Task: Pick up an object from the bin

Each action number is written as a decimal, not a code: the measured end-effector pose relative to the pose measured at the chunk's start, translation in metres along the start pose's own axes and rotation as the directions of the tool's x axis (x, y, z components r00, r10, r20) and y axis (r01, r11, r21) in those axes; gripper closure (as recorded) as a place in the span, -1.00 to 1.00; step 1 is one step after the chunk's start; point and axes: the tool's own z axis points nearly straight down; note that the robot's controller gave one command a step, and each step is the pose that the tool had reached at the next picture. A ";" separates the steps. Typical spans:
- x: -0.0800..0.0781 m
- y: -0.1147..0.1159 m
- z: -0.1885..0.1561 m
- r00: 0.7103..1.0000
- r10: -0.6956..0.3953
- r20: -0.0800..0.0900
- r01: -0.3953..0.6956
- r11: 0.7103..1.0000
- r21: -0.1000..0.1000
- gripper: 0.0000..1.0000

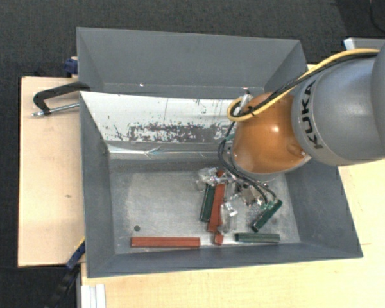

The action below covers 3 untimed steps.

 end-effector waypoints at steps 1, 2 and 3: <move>0.008 0.000 0.033 0.999 -0.046 -0.024 0.046 0.999 -0.005 -1.00; -0.050 -0.012 0.014 0.877 -0.480 -0.001 0.480 0.877 -0.004 1.00; -0.050 -0.012 0.014 0.877 -0.480 -0.001 0.480 0.877 -0.004 1.00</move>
Offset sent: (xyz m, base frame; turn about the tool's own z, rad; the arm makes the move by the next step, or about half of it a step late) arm 0.0494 0.0022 -0.0180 -0.5031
